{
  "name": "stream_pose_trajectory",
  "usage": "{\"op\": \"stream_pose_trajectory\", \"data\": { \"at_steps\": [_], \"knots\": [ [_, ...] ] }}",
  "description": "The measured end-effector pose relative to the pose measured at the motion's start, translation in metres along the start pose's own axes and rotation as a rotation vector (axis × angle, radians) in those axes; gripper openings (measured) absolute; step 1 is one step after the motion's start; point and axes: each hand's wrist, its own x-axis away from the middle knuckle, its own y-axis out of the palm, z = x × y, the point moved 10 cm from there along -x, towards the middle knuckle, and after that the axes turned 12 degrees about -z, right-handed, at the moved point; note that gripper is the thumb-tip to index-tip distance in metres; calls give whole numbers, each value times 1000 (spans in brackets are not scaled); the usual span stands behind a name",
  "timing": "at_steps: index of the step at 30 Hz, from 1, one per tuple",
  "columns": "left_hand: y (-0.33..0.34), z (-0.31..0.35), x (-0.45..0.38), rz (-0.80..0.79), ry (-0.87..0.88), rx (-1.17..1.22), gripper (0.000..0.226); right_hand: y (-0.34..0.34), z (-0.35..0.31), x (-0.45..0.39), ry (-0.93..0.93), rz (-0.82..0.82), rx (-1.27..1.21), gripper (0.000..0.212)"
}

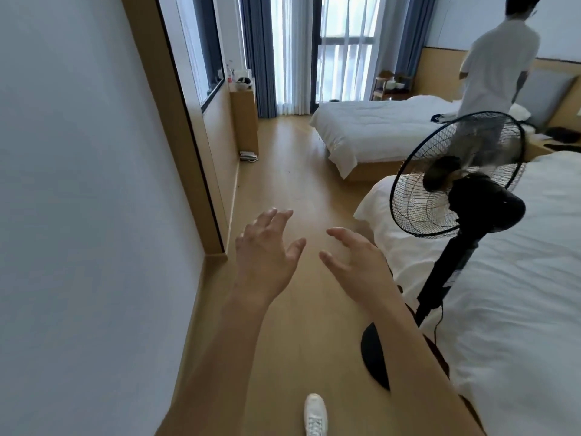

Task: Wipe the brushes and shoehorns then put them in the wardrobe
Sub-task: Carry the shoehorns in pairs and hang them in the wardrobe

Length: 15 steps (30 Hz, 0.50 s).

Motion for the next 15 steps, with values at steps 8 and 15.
{"op": "stream_pose_trajectory", "data": {
  "at_steps": [8,15],
  "knots": [
    [-14,-62,-182,45,-109,-91,55,14,7,-213,-53,-77,-36,46],
    [-18,-102,-310,84,-171,-110,56,12,22,-353,-58,-145,-13,45]
  ]
}}
